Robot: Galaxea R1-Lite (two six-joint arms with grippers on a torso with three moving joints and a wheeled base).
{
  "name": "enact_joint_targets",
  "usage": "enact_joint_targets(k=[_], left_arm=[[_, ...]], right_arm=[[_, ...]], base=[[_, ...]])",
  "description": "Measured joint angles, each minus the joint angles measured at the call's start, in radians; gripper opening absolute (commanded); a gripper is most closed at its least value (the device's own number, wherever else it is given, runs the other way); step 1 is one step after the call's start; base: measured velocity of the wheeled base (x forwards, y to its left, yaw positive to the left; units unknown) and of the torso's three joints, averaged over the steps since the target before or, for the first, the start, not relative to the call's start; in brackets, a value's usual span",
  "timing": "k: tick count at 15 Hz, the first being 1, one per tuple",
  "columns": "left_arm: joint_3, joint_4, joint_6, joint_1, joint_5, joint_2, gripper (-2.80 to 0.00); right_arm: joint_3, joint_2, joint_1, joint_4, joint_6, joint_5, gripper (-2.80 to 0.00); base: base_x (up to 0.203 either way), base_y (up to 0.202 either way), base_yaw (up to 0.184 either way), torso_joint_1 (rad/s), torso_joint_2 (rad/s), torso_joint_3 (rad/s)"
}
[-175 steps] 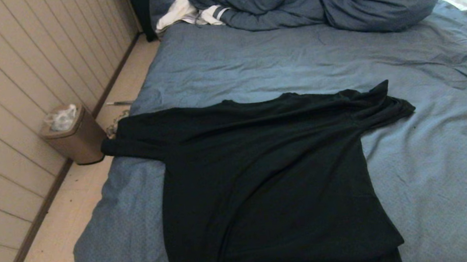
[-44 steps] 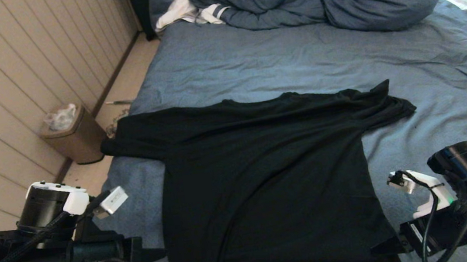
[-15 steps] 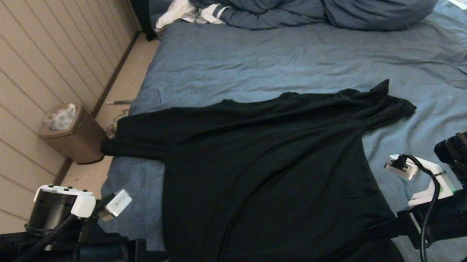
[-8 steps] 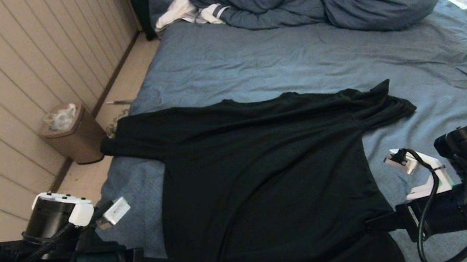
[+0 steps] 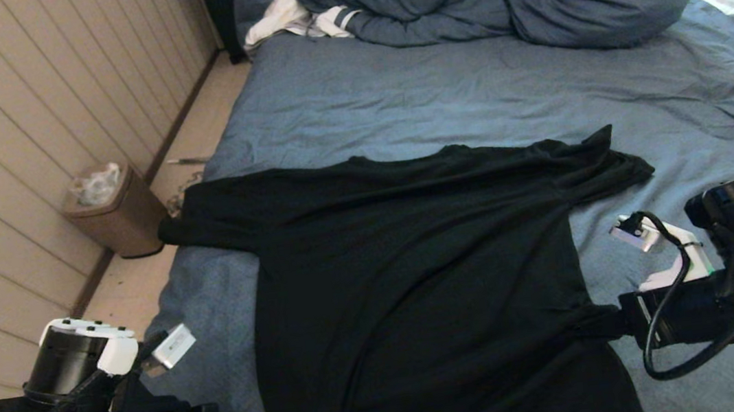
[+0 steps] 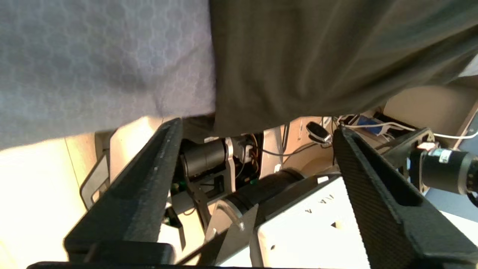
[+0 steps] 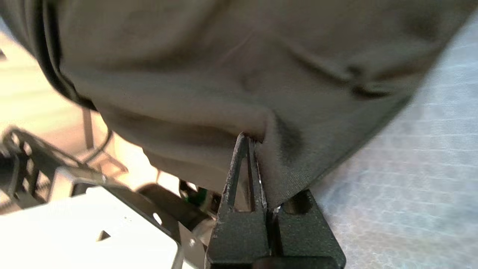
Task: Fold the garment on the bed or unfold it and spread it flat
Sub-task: Fold the black T-shirt
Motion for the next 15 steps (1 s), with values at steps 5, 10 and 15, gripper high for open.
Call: enact_joint_targets(k=[5,10,15], left_arm=[[0.022,-0.149,-0.003,-0.002,-0.005,0.11,0.0],[0.008,-0.221,-0.042,-0.071,-0.006,0.195,0.0],[-0.045,-0.224,-0.088,-0.122,-0.007,0.206,0.0]], right_arm=[[-0.018,-0.01,-0.008,0.006,0.03,-0.015,-2.8],[-0.029,-0.012,-0.001,0.008,0.033,-0.032,-2.8],[-0.033,-0.032,0.025,0.005,0.028,-0.032,-2.8]], base=[[0.0,0.0,0.0,0.0,0.0,0.0],[0.0,0.0,0.0,0.0,0.0,0.0],[0.0,0.0,0.0,0.0,0.0,0.0]])
